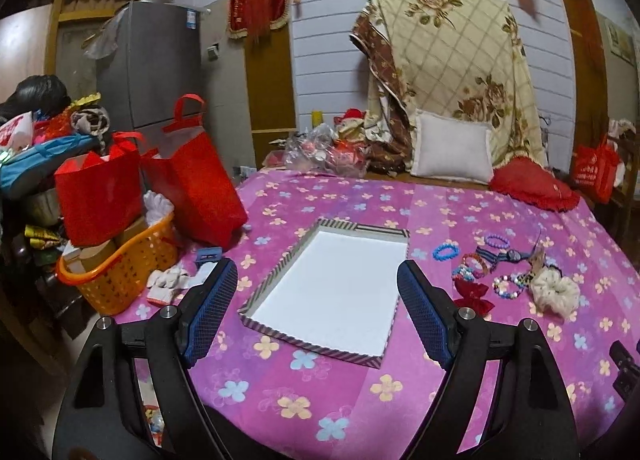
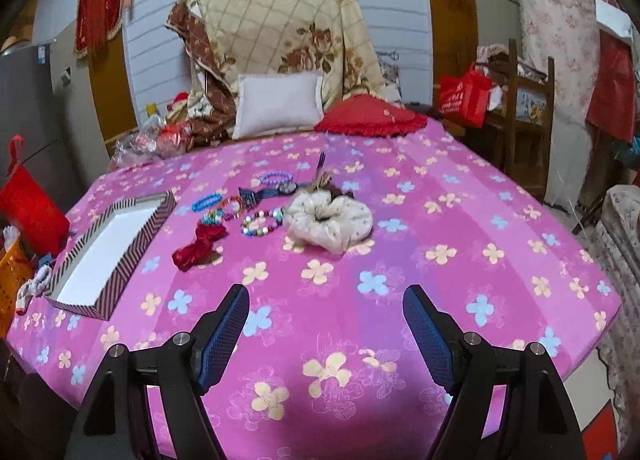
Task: Organize jewelry
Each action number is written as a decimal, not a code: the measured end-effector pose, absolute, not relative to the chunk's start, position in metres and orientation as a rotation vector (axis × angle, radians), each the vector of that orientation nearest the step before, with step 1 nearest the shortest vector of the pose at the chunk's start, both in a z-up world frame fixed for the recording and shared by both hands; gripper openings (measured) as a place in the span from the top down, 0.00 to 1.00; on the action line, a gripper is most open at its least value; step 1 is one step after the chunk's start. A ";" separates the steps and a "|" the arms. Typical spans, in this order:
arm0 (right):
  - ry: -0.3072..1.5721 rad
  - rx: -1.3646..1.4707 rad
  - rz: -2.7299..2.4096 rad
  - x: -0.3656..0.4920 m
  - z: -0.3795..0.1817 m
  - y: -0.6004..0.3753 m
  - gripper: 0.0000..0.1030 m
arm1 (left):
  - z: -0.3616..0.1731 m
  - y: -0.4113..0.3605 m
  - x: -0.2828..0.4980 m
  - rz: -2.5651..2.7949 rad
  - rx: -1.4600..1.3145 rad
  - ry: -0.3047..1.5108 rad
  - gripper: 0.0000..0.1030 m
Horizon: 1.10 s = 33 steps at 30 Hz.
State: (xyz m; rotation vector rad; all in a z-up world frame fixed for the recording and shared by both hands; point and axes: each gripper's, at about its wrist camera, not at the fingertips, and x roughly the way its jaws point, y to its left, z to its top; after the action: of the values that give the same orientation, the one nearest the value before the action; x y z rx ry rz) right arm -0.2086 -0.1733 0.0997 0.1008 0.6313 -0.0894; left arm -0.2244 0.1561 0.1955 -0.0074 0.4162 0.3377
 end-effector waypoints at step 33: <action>0.873 -0.044 0.065 -0.009 0.055 -0.176 0.36 | 0.065 0.065 0.005 -0.148 -0.024 1.012 0.20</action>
State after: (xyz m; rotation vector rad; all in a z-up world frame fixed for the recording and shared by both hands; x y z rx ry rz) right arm -0.0093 -0.1764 0.0546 -0.0439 0.8727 0.0650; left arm 0.0054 0.0646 0.0647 -0.0241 1.0123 -0.1480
